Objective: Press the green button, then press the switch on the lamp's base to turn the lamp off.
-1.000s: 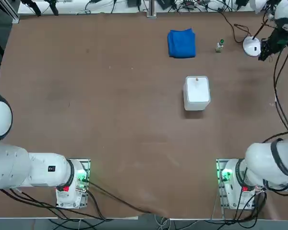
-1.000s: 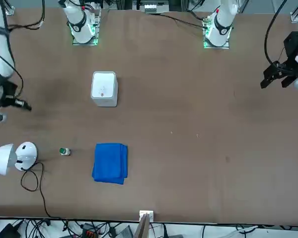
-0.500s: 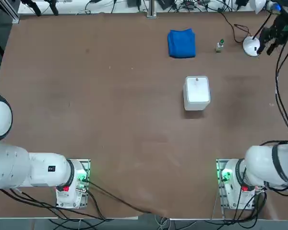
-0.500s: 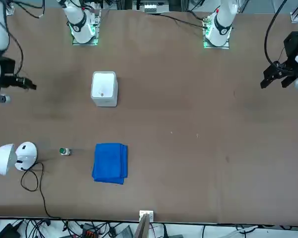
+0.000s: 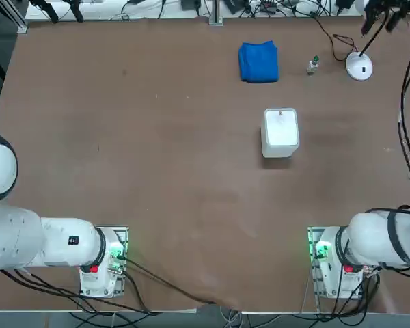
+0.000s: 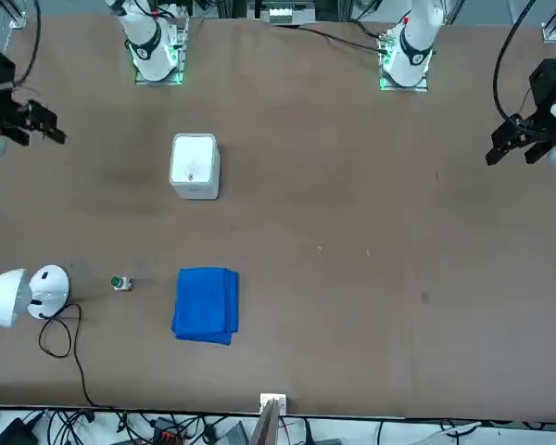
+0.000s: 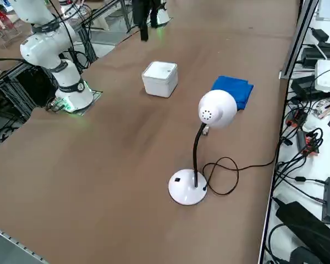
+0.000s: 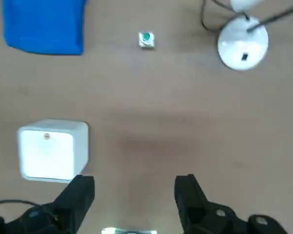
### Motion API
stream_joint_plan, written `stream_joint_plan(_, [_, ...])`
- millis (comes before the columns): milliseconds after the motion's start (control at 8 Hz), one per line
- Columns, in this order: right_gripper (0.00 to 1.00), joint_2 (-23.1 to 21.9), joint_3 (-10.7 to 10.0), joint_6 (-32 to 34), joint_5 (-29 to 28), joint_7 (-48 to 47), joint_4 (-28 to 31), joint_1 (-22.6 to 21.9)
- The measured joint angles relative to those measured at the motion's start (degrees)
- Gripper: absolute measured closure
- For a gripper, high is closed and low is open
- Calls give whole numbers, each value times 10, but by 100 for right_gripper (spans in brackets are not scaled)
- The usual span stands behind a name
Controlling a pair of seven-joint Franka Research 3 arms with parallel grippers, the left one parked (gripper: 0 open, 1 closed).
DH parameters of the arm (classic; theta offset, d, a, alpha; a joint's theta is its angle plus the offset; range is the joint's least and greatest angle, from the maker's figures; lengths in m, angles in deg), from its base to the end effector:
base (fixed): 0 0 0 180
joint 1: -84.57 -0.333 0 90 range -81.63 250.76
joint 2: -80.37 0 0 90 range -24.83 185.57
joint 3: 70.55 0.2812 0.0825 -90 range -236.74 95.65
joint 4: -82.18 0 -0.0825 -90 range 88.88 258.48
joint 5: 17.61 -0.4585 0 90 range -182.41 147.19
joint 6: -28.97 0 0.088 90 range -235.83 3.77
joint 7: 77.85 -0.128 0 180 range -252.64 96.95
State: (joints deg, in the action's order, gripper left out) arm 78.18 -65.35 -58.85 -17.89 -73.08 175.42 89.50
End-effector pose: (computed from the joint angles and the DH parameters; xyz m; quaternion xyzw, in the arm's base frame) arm 0.6123 0.0043 0.5584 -0.9986 -0.0439 0.0282 0.0018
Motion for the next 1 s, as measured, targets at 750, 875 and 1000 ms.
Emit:
stream_joint_plan(750, [0, 37, 1, 3, -3, -55, -38, -36])
stream_joint_plan(875, [0, 37, 1, 3, 6, -61, -38, -45])
stream_joint_plan(1000, [0, 36, 1, 4, 7, -63, -38, -48])
